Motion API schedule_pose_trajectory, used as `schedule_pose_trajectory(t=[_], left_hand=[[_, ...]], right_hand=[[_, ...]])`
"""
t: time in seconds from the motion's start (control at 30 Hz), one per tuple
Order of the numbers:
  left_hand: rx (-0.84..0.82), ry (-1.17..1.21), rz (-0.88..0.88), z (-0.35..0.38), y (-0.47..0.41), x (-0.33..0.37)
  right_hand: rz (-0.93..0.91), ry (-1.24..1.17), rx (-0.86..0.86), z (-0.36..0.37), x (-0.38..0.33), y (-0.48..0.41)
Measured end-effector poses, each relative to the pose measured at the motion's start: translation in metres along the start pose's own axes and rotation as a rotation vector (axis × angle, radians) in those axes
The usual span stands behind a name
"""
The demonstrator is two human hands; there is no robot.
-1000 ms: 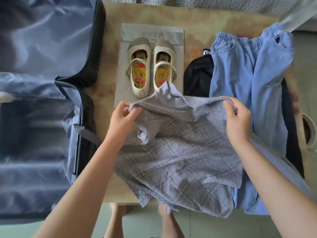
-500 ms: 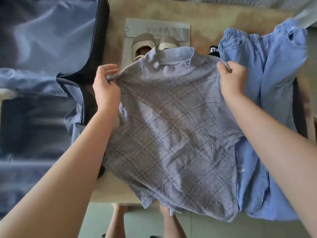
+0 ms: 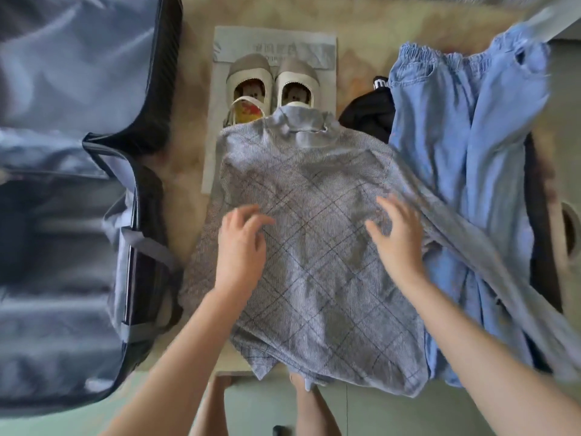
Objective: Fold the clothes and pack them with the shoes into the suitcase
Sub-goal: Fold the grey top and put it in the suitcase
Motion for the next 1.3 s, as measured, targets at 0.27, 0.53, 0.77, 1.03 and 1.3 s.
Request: schedule_pose_trajectory(t=[0.27,0.53,0.77,1.03,1.3], left_hand=[[-0.542,-0.227,-0.011,0.079,0.088,-0.029],[-0.047,-0.039,-0.192,0.027,0.113,-0.048],[-0.112,0.02,-0.194,0.034,0.202,-0.052],[-0.275,-0.164,-0.043,0.065,0.212,-0.062],[-0.135,-0.077,0.07,0.039,0.208,-0.064]], right_hand=[[-0.061,0.231,-0.411,0.061,0.037,0.113],[0.022,-0.038,-0.374,0.049,0.002,0.129],[-0.286,0.051,-0.467,0.065,-0.046,0.229],[-0.289,0.212,-0.181,0.06,-0.033,0.24],[-0.063,-0.061,-0.138,0.045,-0.02,0.233]])
Point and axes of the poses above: each hand's wrist, its own y-axis away from the middle knuckle, its own z-axis out of the palm, x = y × z, the point moved 10 cm from there along -y, towards the middle knuckle, and after that the axes turned 3 degrees about -z, right-handed, at the moved point
